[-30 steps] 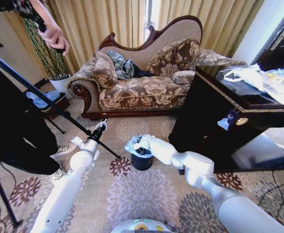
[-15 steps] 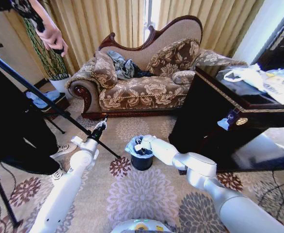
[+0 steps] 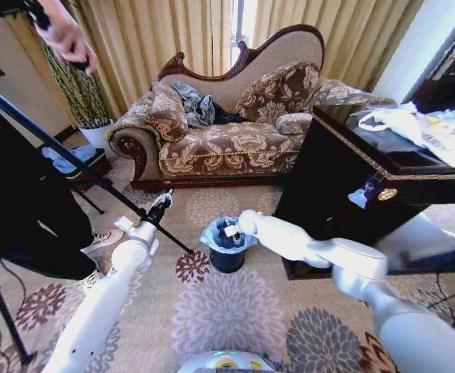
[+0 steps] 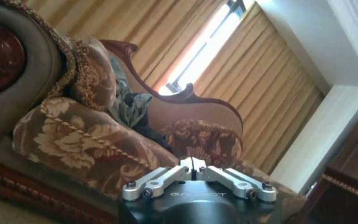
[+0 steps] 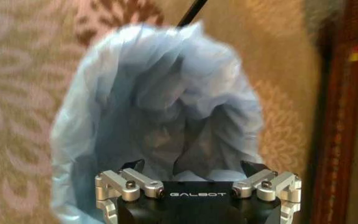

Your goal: Place a garbage bag over the trash bin.

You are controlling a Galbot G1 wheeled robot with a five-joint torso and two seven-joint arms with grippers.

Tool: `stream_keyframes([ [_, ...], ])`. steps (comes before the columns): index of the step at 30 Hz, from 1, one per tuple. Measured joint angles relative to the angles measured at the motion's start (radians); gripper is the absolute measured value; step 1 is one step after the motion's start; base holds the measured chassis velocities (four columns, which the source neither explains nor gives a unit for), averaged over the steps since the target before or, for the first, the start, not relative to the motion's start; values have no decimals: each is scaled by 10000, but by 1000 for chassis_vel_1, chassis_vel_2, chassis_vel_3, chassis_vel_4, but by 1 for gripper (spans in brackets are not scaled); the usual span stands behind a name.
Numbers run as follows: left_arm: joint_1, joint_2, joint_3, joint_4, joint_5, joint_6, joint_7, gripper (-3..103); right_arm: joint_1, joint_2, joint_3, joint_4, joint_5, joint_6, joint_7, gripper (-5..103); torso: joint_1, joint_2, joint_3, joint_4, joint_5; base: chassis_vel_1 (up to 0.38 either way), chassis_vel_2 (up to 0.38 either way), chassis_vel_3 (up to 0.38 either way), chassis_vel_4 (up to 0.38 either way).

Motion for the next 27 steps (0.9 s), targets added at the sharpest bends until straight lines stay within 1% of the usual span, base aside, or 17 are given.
stream_keyframes([
  [2, -1, 144, 62, -43, 14, 68, -106, 0, -71, -579, 366, 1031, 568, -350, 60, 100, 0, 0, 0, 1, 0, 0, 0, 0, 0],
  [3, -1, 144, 62, -43, 14, 68, -106, 0, -71, -579, 366, 1031, 568, -350, 60, 100, 0, 0, 0, 1, 0, 0, 0, 0, 0],
  [5, -64, 447, 158, -173, 27, 265, -360, 0, -528, -1678, 1310, 2814, 1866, -1042, 516, 100, 0, 0, 0, 2, -2, 0, 0, 0, 0],
  [6, -64, 447, 158, -173, 27, 265, -360, 0, -528, -1678, 1310, 2814, 1866, -1042, 516, 100, 0, 0, 0, 2, -2, 0, 0, 0, 0],
  [7, -122, 577, 180, -263, 31, 391, -536, 0, -810, -2138, 1801, 3485, 2580, -1321, 950, 100, 0, 0, 0, 2, 3, 0, 0, 0, 0],
  [9, -202, 827, 189, -451, 140, 687, -923, 0, -1477, -3187, 2737, 4909, 4956, -1697, 2910, 100, 0, 0, -1, -4, -1, 0, 0, 0, 0],
  [10, -202, 827, 189, -451, 140, 687, -923, 0, -1477, -3187, 2737, 4909, 4956, -1697, 2910, 100, 0, 0, -1, -4, -1, 0, 0, 0, 0],
  [12, -200, 1058, 163, -654, 180, 958, -1367, 0, -2104, -3980, 3388, 5980, 7042, -1788, 5008, 100, -1, 1, -1, -3, 3, 0, 0, 0, 0],
  [13, -200, 1058, 163, -654, 180, 958, -1367, 0, -2104, -3980, 3388, 5980, 7042, -1788, 5008, 100, -1, 1, -1, -3, 3, 0, 0, 0, 0],
  [15, -122, 1176, 58, -885, 295, 1113, -1882, 0, -3088, -4618, 4379, 6906, 8678, -1711, 6615, 100, 0, 1, -1, 0, -4, 0, 0, 0, 0],
  [17, -17, 1188, -99, -1136, 356, 1286, -2371, 0, -4099, -4902, 5197, 7597, 9677, -1527, 7790, 100, -1, 1, -2, -1, -2, 0, 0, 0, 0],
  [18, -17, 1188, -99, -1136, 356, 1286, -2371, 0, -4099, -4902, 5197, 7597, 9677, -1527, 7790, 100, -1, 1, -2, -1, -2, 0, 0, 0, 0],
  [20, 140, 1182, -228, -1338, 476, 1372, -2756, 0, -5068, -4966, 5901, 8149, 10269, -1317, 8899, 100, -1, 1, -2, -3, 3, 0, 0, 0, 0],
  [21, 380, 1157, -354, -1500, 692, 1391, -3038, -2, -5977, -4871, 6583, 8488, 10360, -952, 9854, 100, -1, 1, -2, -3, 3, 0, 0, 0, 0],
  [22, 614, 1137, -468, -1581, 937, 1384, -3180, 0, -6565, -4760, 7038, 8591, 10152, -666, 10148, 100, -2, 1, -2, -2, -2, 0, 0, 0, 0],
  [26, 1071, 1092, -738, -1688, 1446, 1290, -3272, 4, -7802, -4504, 8069, 8645, 9525, -176, 10181, 100, -1, 1, -1, 3, -4, 0, 0, 0, 0],
  [27, 1875, 989, -1310, -1962, 1872, 1193, -3295, 12, -9452, -4135, 9494, 8767, 8782, 277, 9926, 100, -1, 0, 0, 1, -3, 0, 0, 0, 0],
])
